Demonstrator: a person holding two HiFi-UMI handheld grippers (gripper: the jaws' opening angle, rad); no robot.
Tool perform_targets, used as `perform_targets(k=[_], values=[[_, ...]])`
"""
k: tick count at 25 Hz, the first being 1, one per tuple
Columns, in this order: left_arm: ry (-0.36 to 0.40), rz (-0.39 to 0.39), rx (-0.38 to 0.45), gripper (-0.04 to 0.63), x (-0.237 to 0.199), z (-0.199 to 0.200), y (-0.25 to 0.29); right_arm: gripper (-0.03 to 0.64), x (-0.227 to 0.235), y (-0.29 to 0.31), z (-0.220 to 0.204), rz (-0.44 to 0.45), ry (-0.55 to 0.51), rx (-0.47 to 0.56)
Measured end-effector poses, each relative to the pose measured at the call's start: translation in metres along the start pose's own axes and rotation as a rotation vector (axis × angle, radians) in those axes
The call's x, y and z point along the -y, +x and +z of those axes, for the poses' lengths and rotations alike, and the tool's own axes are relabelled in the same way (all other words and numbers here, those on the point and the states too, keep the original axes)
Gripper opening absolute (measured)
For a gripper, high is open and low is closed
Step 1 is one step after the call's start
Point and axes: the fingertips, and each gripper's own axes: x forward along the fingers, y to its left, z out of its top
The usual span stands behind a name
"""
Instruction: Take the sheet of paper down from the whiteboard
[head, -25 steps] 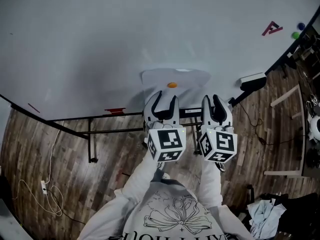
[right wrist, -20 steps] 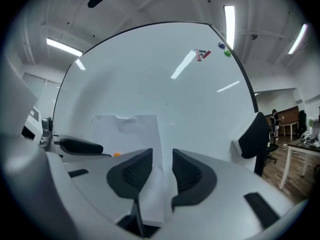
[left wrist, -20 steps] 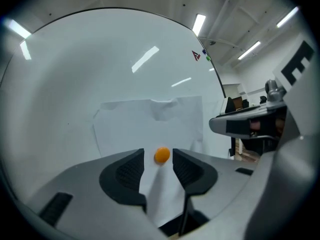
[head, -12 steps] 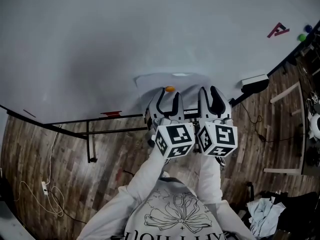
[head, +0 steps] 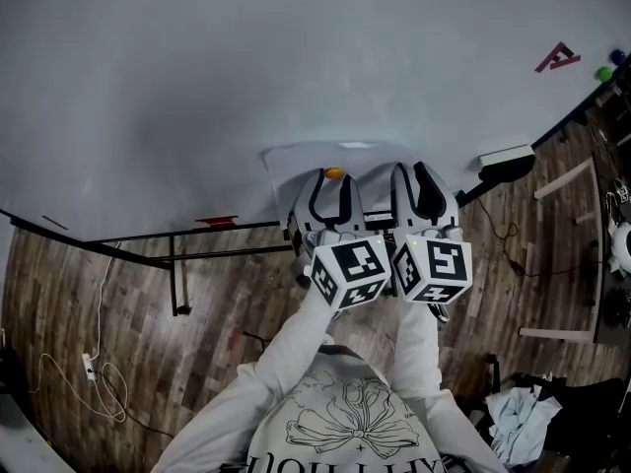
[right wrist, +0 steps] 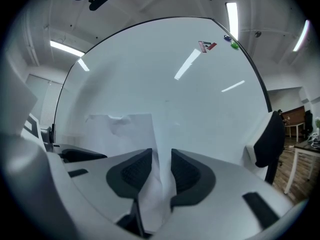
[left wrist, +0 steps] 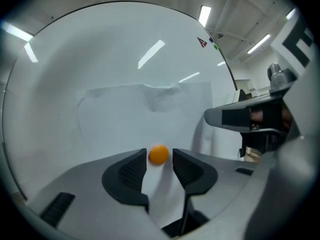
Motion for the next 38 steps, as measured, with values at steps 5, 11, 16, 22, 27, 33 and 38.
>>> perform_targets(k=[5,11,16,22,27,33,38], values=[[0.009,0.091,-0.015,0.145,-0.003,-0.001,0.001,0.114,-0.008,0.004,0.002,0.037,-0.015,-0.004],[-0.008,0.117,-0.003,0.138,-0.004,-0.001,0.002,0.095,-0.007,0.006,0.002,0.063,-0.01,0.0],[-0.023,0.096,0.002,0.137,-0.003,0.0,0.002,0.069,-0.001,0.007,0.002,0.064,0.008,0.005],[-0.055,0.064,0.016,0.12,-0.005,0.0,0.001,0.057,-0.002,0.007,0.004,0.086,0.004,0.018],[-0.062,0.048,0.018,0.118,-0.006,0.0,0.0,0.08,-0.006,0.006,0.008,0.133,-0.022,0.021],[-0.071,0.028,0.021,0.117,-0.006,0.0,0.0,0.043,-0.017,0.01,0.011,0.217,-0.075,0.003],[-0.086,0.009,0.025,0.115,-0.007,0.0,-0.001,0.003,-0.019,0.01,0.01,0.22,-0.079,-0.003]])
